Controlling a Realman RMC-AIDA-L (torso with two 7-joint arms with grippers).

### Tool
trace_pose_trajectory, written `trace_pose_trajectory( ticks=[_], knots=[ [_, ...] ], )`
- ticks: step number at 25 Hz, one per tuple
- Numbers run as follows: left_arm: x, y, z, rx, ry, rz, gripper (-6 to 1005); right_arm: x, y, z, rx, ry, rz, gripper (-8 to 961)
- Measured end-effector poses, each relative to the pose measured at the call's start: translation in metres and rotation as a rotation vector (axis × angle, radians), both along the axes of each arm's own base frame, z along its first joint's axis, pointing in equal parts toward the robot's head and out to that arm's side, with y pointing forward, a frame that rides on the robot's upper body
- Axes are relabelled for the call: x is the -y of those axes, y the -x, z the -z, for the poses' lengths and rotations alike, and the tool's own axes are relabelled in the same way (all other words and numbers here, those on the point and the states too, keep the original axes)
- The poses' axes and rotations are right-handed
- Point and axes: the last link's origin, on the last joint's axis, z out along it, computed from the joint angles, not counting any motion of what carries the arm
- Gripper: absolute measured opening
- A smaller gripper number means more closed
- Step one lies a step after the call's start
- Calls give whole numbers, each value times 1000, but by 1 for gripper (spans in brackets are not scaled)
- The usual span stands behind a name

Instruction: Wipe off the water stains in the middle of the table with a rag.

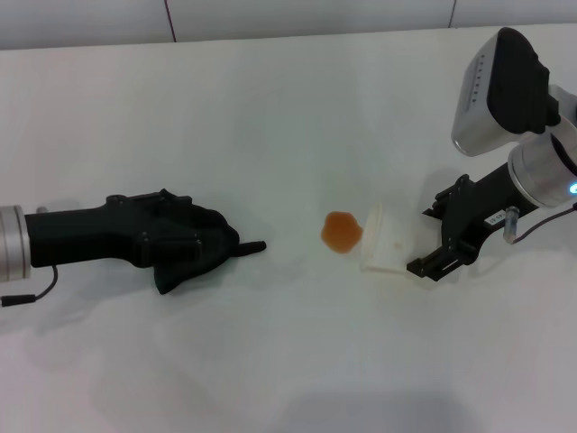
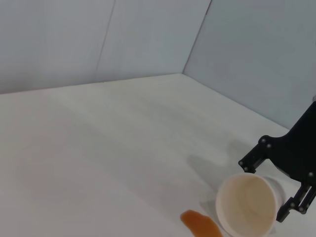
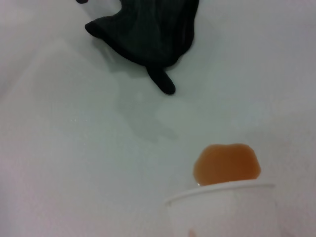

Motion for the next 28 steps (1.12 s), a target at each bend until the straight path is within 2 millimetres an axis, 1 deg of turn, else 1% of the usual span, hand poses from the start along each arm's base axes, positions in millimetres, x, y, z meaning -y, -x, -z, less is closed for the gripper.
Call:
trace_pose_trajectory(
  ticks=[5,10,13,14,16,19,21,23,27,28],
  knots=[
    [-1,0,0,0,-2,-10,836,0,0,-1,1,-2,1,733],
    [-2,0,0,1,-2,-11,835,-3,3,-5,-10,-24,-9,705],
    [-2,0,0,1,-3,-11,834,-9,11,-20,-63,-91,-27,688],
    [-2,-1,0,1,-3,-10,834,-12,16,-30,-95,-130,-38,682],
    [-3,-1,-1,0,-4,-8,834,-14,22,-43,-148,-187,-57,664],
    [-3,-1,-1,0,-6,-9,833,-17,28,-64,-259,-287,-88,636],
    [-4,-1,-2,0,-7,-9,833,-16,26,-72,-323,-332,-108,634],
    [-4,-1,-3,-2,-9,-9,832,-14,22,-75,-376,-362,-125,631],
    [-4,-1,-3,-3,-10,-7,831,-6,5,-73,-502,-400,-125,630],
    [-5,-1,-3,-4,-11,-6,831,-4,-2,-70,-537,-410,-114,631]
  ],
)
